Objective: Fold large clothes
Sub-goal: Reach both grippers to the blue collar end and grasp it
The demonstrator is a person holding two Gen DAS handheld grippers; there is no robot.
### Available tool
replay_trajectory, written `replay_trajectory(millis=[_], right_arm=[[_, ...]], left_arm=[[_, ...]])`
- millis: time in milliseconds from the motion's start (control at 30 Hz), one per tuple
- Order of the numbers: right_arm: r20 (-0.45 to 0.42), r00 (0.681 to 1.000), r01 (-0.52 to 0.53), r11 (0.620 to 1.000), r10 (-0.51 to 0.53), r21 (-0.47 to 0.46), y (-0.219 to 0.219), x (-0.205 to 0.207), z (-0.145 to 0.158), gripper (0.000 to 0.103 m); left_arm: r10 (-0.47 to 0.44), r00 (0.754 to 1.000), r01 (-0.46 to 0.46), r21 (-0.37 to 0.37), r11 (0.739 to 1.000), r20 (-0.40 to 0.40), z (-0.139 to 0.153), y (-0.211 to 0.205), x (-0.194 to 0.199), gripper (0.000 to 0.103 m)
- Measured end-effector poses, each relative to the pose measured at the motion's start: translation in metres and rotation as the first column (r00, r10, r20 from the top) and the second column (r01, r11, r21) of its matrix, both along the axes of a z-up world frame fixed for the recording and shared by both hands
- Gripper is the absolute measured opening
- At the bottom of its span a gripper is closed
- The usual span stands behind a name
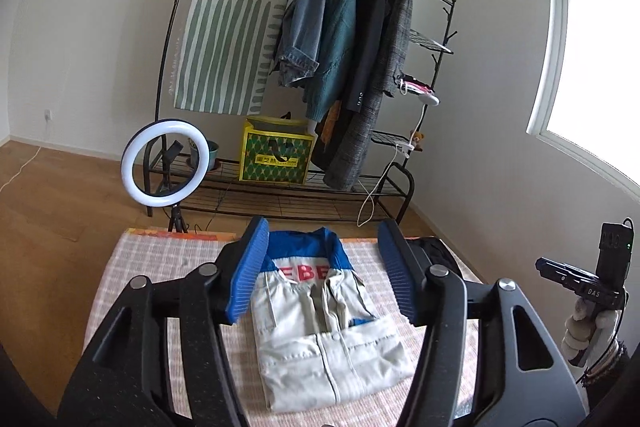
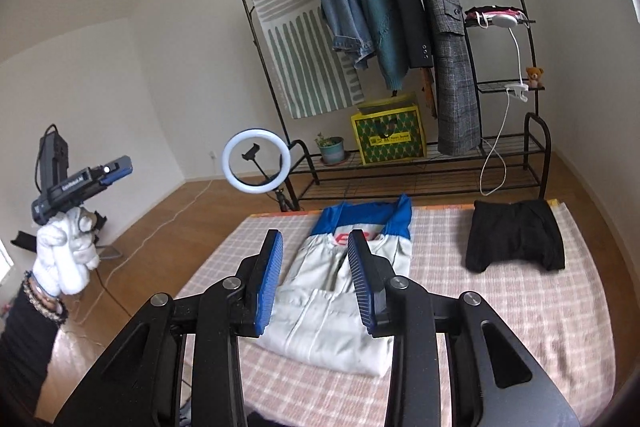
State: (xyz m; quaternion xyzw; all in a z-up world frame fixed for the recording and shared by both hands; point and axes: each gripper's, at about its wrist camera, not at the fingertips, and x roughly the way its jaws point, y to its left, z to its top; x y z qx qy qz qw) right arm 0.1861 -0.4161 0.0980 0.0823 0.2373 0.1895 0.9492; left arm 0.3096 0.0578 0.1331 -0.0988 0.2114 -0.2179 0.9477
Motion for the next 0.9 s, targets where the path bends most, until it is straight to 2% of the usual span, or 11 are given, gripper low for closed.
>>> replay_trajectory(millis=[200,267,300,333,367,533,600,667,800,900], right_arm=[[-0.059,0.998,0.003,0.996,-0.008,-0.091,0.005,0.098,-0.014,0.032],[-0.091,0.996,-0.001,0.995,-0.008,-0.096,0.004,0.136,-0.025,0.032],[-0.108,0.994,0.003,0.995,-0.014,-0.096,0.003,0.156,-0.033,0.031],[-0.129,0.991,0.007,0.995,-0.020,-0.099,0.002,0.178,-0.043,0.026],[-0.148,0.989,0.008,0.995,-0.024,-0.104,0.002,0.195,-0.053,0.020],[-0.256,0.966,-0.002,0.995,-0.024,-0.103,-0.003,0.271,-0.135,0.019],[-0.304,0.953,-0.017,0.995,-0.015,-0.102,-0.002,0.292,-0.170,0.017],[-0.352,0.936,-0.034,0.994,-0.006,-0.107,0.000,0.312,-0.203,0.015],[-0.412,0.911,-0.069,0.995,0.033,-0.074,0.003,0.344,-0.251,0.015],[-0.431,0.901,-0.092,0.992,0.046,-0.088,0.011,0.365,-0.272,0.014]], left_arm=[[0.001,0.994,0.009,0.097,0.995,-0.110,-0.053,-0.019,0.119,0.059],[-0.004,0.991,0.020,0.120,0.993,-0.130,-0.073,-0.027,0.147,0.059],[-0.004,0.990,0.023,0.130,0.991,-0.142,-0.085,-0.032,0.164,0.059],[-0.002,0.987,0.025,0.142,0.990,-0.160,-0.101,-0.037,0.185,0.059],[0.002,0.984,0.025,0.152,0.988,-0.177,-0.115,-0.042,0.200,0.059],[0.002,0.964,0.047,0.178,0.983,-0.265,-0.198,-0.057,0.259,0.056],[-0.002,0.951,0.065,0.192,0.979,-0.311,-0.231,-0.063,0.278,0.039],[-0.008,0.931,0.085,0.195,0.977,-0.366,-0.268,-0.068,0.298,0.031],[-0.029,0.899,0.117,0.176,0.977,-0.437,-0.324,-0.077,0.331,0.031],[-0.048,0.884,0.151,0.188,0.970,-0.464,-0.349,-0.088,0.348,0.031]])
